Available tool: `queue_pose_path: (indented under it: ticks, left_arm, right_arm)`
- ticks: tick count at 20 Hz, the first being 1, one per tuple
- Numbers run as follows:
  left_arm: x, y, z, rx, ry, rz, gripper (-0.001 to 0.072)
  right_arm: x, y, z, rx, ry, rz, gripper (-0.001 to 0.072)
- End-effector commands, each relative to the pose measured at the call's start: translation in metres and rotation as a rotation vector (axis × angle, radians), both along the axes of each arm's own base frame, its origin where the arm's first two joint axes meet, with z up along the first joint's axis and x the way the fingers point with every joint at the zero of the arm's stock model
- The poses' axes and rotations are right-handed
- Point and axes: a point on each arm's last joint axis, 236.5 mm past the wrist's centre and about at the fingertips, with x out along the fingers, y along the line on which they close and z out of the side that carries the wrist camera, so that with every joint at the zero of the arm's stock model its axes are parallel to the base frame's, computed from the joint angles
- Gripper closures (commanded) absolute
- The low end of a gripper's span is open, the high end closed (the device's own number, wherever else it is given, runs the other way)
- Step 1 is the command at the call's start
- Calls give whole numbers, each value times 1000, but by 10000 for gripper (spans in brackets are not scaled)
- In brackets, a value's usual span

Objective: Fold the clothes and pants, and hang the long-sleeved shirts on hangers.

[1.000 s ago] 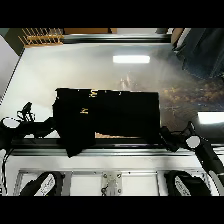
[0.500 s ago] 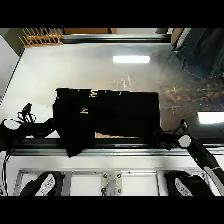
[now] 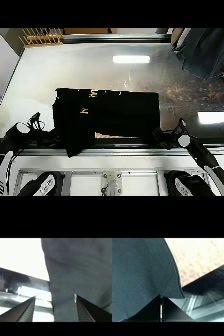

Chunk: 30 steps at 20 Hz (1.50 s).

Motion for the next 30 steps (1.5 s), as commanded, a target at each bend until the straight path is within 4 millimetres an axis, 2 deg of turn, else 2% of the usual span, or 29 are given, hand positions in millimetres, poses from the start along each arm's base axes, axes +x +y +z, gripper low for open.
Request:
queue_pose_path:
  ticks: [1, 3, 4, 6, 7, 9, 13, 15, 17, 20, 23, 25, 30]
  left_arm:
    - [-9, -27, -15, -60, 67, -40, 190]
    - [-7, -45, -18, -105, 77, -42, 192]
    - [-8, -50, -18, -115, 82, -54, 252]
    - [-8, -55, -14, -113, 71, -83, 597]
    - [-7, -56, -7, -111, 44, -99, 699]
    - [-8, -52, 16, -104, 1, -121, 699]
    - [-33, -37, 63, -84, -5, -178, 699]
    - [-34, -36, 80, -78, -42, -169, 700]
    - [-25, -37, 94, -58, -91, -185, 699]
    - [-1, -44, 110, -46, -115, -256, 699]
    - [41, -44, 115, -34, -135, -281, 699]
    - [70, -43, 114, -34, -139, -292, 699]
    - [125, -53, 99, -44, -108, -361, 699]
  right_arm:
    - [7, 0, 6, 2, -23, -1, 699]
    - [11, 1, 9, 0, -34, 6, 699]
    - [11, 2, 10, 0, -34, 16, 699]
    - [8, 5, 15, -3, -20, 68, 699]
    - [5, 5, 19, -23, -6, 122, 699]
    - [-8, -4, 28, -93, 67, 237, 699]
    - [-33, -34, 53, -245, 212, 427, 699]
    - [-36, -45, 69, -290, 252, 459, 699]
    - [-29, -48, 82, -309, 241, 481, 699]
    - [-13, -47, 91, -310, 239, 485, 699]
    - [7, -46, 89, -305, 261, 488, 699]
    - [27, -45, 87, -303, 270, 489, 699]
    - [82, -42, 82, -306, 243, 482, 699]
